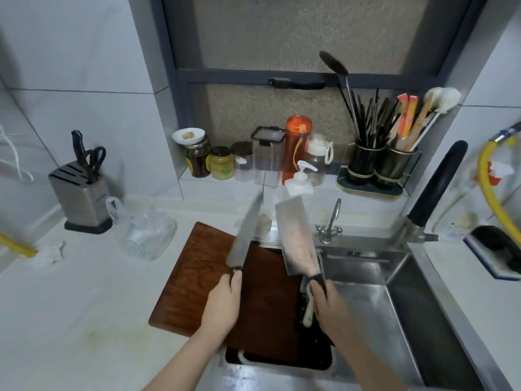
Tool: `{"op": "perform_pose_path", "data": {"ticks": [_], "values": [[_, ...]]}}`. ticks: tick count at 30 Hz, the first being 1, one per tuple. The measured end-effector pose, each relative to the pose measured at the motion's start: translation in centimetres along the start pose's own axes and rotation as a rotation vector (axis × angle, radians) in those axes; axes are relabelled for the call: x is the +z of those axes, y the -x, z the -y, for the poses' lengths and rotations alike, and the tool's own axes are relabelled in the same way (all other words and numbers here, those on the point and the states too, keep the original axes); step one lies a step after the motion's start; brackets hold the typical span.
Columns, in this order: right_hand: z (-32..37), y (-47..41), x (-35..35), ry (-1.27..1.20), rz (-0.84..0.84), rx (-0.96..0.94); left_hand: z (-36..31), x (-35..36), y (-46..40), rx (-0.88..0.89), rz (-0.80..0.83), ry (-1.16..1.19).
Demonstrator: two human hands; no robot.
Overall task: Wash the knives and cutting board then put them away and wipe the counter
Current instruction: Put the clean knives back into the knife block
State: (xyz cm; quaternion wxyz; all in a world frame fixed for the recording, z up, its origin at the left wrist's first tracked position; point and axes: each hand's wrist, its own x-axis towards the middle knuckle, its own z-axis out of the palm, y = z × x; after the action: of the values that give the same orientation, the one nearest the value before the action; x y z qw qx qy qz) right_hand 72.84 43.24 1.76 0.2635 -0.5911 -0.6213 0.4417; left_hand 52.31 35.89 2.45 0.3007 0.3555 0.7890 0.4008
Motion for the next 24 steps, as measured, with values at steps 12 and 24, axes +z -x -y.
{"op": "perform_pose_path", "data": {"ticks": [12, 24], "values": [[0.3, 1.7, -1.3, -0.33, 0.113, 0.107, 0.7, -1.3, 2.0, -0.069, 0.125, 0.106], [2.4, 4.5, -3.6, -0.582, 0.238, 0.095, 0.1, -3.3, 3.9, -0.231, 0.362, 0.71]]}}
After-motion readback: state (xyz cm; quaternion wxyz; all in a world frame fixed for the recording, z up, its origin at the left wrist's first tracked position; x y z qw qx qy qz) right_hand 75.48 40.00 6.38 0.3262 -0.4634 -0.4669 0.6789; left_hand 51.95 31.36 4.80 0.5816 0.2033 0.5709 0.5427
